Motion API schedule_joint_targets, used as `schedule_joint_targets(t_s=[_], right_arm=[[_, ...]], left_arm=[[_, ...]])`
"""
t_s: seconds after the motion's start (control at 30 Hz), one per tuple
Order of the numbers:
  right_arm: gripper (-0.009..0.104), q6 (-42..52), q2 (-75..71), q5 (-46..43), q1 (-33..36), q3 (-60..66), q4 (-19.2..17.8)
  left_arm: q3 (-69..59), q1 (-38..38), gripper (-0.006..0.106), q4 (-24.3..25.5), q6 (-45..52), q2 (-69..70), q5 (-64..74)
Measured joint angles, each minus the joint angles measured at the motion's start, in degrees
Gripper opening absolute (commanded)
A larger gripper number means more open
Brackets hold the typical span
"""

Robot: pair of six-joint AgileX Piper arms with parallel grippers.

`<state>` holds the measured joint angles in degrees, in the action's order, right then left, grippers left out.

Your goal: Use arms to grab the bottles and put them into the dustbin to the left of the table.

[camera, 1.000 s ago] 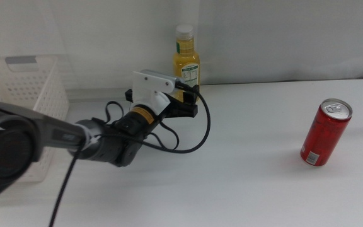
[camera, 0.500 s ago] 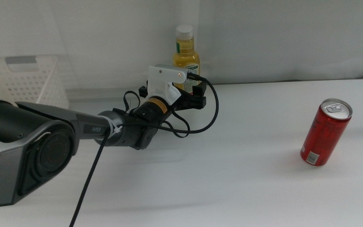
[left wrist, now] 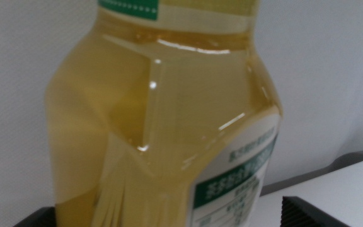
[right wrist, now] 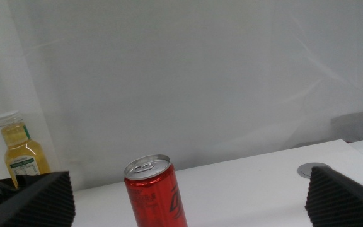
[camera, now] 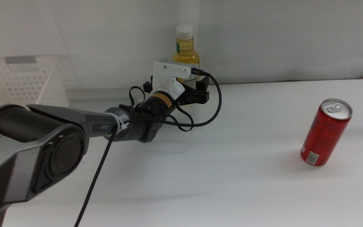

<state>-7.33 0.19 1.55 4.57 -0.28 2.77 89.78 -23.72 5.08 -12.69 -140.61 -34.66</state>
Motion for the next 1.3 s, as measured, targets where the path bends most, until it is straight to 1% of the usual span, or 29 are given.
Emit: schedule_joint_targets(t_s=[0.07,0.1,0.13,0.23,0.27,0.3,0.63,0.93,1.3], right_arm=[[0.103,-0.2,0.0,0.0,0.0,0.0,0.0],[0.103,-0.2,0.0,0.0,0.0,0.0,0.0],[0.103,-0.2,0.0,0.0,0.0,0.0,0.0],[0.103,-0.2,0.0,0.0,0.0,0.0,0.0],[0.103,-0.2,0.0,0.0,0.0,0.0,0.0],[0.103,-0.2,0.0,0.0,0.0,0.0,0.0],[0.103,-0.2,0.0,0.0,0.0,0.0,0.0],[0.103,0.0,0.0,0.0,0.0,0.0,0.0],[0.103,0.0,0.0,0.0,0.0,0.0,0.0]], left_arm=[[0.1,0.0,0.086,0.0,0.0,0.0,0.3],[0.1,0.0,0.079,0.0,0.0,-0.1,0.7],[0.1,0.0,0.075,0.0,0.0,-0.1,0.8],[0.4,0.0,0.050,0.1,0.4,-0.3,0.9],[0.4,0.0,0.038,0.1,0.5,-0.4,0.8],[0.4,0.0,-0.003,0.1,0.6,-0.4,0.8],[0.4,0.0,-0.003,0.1,2.2,-0.3,1.4],[0.1,0.2,-0.003,0.6,4.7,3.1,8.4],[-0.2,1.0,-0.003,0.7,7.0,8.5,12.2]])
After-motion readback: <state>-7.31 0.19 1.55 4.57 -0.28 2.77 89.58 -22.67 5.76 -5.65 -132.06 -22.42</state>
